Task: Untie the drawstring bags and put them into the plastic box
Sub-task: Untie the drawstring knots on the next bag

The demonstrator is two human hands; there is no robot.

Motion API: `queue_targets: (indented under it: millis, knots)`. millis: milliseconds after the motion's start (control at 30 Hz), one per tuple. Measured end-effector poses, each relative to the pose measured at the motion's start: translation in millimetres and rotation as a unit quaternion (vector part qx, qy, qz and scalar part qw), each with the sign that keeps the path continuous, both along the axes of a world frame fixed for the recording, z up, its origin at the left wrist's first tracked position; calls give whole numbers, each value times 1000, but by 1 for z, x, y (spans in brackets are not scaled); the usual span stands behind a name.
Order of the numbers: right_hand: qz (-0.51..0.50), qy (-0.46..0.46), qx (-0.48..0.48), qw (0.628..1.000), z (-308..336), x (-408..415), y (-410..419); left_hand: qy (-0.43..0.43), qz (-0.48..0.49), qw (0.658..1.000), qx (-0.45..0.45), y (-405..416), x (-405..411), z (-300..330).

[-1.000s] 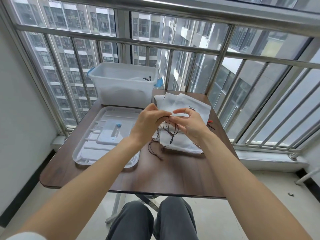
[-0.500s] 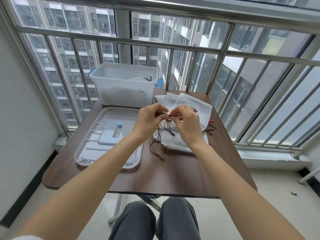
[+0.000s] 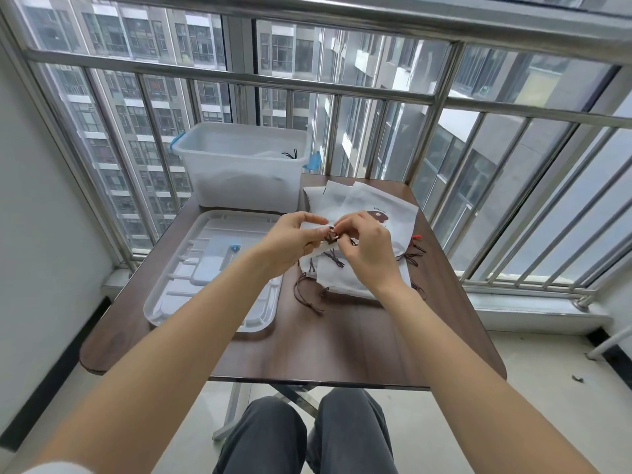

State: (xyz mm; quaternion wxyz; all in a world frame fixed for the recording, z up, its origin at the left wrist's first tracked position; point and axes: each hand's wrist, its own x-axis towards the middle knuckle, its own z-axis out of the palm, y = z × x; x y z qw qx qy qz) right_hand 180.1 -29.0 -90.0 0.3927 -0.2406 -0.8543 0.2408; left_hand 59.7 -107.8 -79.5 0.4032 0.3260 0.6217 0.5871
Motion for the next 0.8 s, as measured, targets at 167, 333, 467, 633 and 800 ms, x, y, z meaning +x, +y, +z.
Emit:
queue_targets:
  millis: [167, 333, 467, 633, 800]
  knots:
    - [10, -8, -21, 1000, -1, 3, 1, -67, -17, 998, -13, -1, -3, 4]
    - [10, -20, -36, 999, 4, 1, 2, -152, -25, 988, 0, 0, -4, 1]
    - [20, -35, -71, 997, 11, 3, 7, -131, 1, 991, 27, 1, -3, 1]
    - [46, -51, -135, 988, 22, 6, 11, -62, 32, 995, 73, -1, 3, 5]
    - [26, -25, -186, 982, 27, 10, 15, -48, 78, 992, 85, -8, 0, 8]
